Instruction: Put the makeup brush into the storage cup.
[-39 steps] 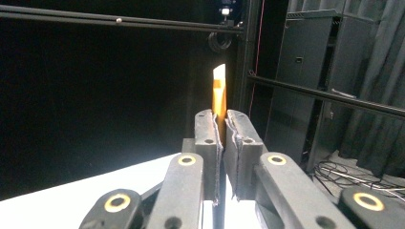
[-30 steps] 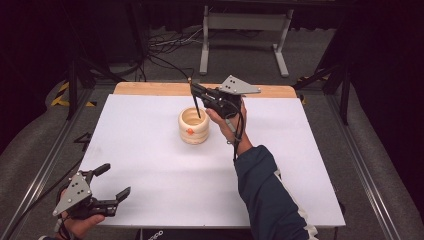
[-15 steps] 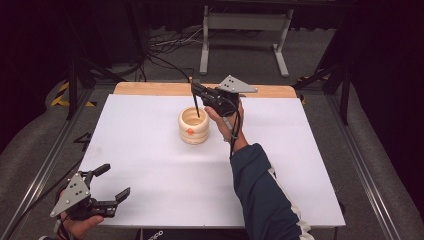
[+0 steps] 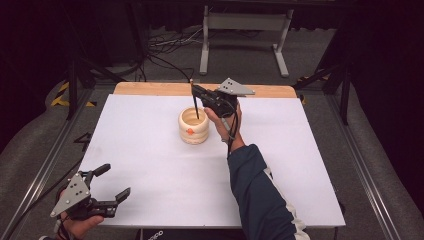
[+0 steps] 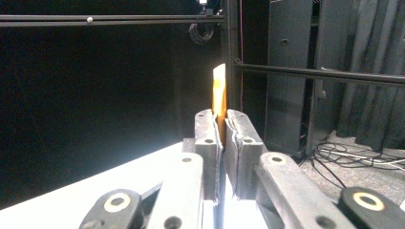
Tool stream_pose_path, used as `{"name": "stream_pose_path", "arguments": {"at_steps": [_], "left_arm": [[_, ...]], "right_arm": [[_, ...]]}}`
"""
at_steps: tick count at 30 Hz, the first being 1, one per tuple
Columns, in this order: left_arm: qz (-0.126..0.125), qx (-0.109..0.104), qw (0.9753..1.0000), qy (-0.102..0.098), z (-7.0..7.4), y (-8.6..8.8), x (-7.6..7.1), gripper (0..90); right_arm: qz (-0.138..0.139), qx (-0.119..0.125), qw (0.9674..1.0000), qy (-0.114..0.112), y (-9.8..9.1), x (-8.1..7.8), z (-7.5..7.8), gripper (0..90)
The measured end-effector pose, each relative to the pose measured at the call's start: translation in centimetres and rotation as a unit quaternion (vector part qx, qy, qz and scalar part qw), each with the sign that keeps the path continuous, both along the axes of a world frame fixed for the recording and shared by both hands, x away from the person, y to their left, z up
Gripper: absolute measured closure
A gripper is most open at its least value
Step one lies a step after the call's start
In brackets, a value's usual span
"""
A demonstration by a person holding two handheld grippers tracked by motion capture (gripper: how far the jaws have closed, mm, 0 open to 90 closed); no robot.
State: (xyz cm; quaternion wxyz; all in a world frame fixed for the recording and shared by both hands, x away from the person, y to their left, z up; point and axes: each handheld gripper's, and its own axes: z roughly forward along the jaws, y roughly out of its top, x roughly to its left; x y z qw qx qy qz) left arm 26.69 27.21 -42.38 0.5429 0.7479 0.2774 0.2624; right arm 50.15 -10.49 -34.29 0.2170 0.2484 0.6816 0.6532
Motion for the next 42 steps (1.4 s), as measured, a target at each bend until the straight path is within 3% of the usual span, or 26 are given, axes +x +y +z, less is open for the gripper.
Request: {"name": "stream_pose_path", "arguments": {"at_steps": [19,29,42], "left_arm": [[-0.001,0.005,1.0,0.004,-0.1,-0.1,0.1,7.8],[-0.001,0.005,1.0,0.007,-0.1,-0.1,0.0,7.7],[0.001,0.008,0.9999,0.007,-0.1,-0.1,0.0,7.8]], "right_arm": [[-0.013,-0.007,0.9996,0.022,-0.2,0.3,-2.6,84.6],[-0.019,-0.008,0.9996,0.02,-0.7,-0.2,-2.5,80.4],[-0.038,-0.026,0.9988,-0.012,-2.7,-2.1,-0.7,74.0]]}}
